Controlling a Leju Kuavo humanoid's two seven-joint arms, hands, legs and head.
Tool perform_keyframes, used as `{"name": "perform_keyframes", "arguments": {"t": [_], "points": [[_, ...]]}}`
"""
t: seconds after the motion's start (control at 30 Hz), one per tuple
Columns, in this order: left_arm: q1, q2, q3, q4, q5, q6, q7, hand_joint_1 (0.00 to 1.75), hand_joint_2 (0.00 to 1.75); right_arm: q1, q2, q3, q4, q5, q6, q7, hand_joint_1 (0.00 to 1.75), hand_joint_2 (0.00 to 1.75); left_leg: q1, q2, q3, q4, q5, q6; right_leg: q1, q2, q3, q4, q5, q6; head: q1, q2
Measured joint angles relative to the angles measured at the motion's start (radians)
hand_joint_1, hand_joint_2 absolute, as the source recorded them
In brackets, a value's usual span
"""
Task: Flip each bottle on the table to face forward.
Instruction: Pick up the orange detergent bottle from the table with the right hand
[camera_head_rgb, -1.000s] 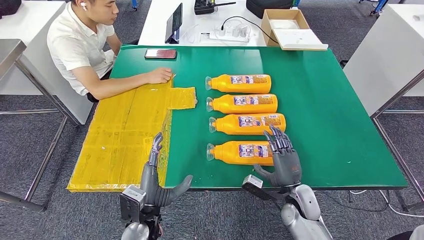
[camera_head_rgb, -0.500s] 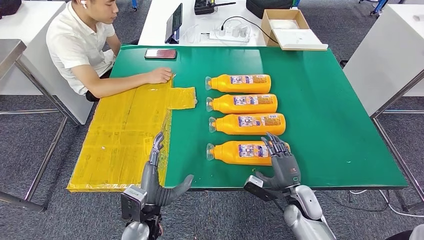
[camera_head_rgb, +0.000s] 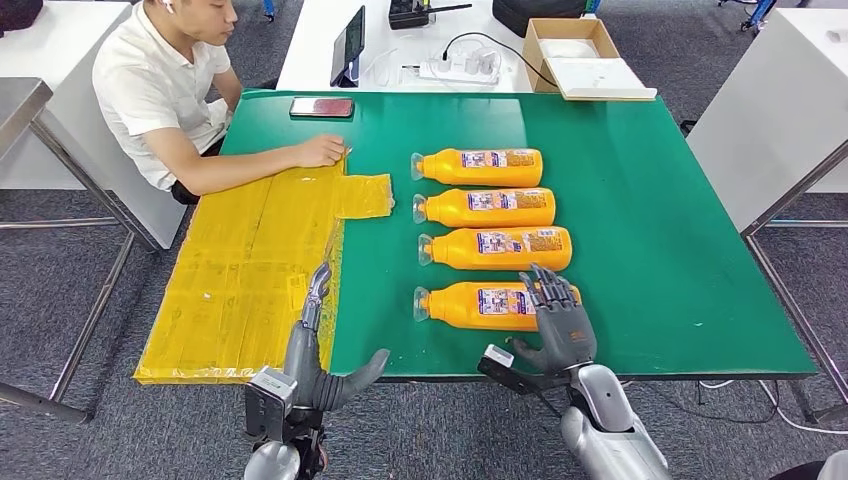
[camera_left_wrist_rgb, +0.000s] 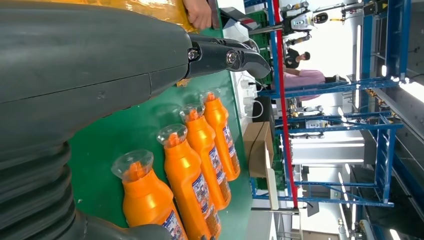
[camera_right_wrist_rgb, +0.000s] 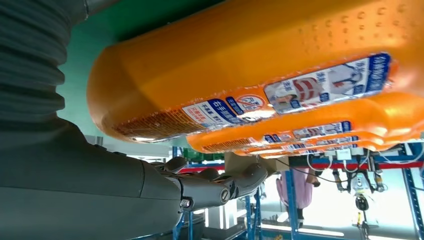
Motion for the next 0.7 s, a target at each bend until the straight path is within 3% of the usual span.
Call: {"name": "perform_keyframes", "arguments": {"t": [0.37, 0.67, 0.7], "points": [[-0.002, 0.000, 0.001, 0.000, 0.027, -0.038, 0.019, 0.00, 1.75, -0.068, 0.019, 0.007, 0.113, 0.051, -0.023, 0.051, 0.00, 1.75, 0.000, 0.000, 0.001, 0.000, 0.000, 0.000, 0.000, 0.000, 0.000, 0.000, 0.000, 0.000, 0.000, 0.000], [-0.006, 0.001, 0.004, 0.000, 0.036, -0.054, 0.027, 0.00, 1.75, -0.142, 0.033, 0.033, 0.207, 0.144, 0.041, 0.182, 0.00, 1.75, 0.000, 0.001, 0.005, 0.000, 0.000, 0.000, 0.000, 0.000, 0.003, 0.000, 0.000, 0.000, 0.000, 0.000], [-0.006, 0.001, 0.004, 0.000, 0.036, -0.054, 0.028, 0.00, 1.75, -0.148, 0.033, 0.035, 0.213, 0.148, 0.046, 0.188, 0.10, 1.75, 0.000, 0.001, 0.005, 0.000, 0.000, 0.000, 0.000, 0.000, 0.004, 0.000, 0.000, 0.000, 0.000, 0.000]]}}
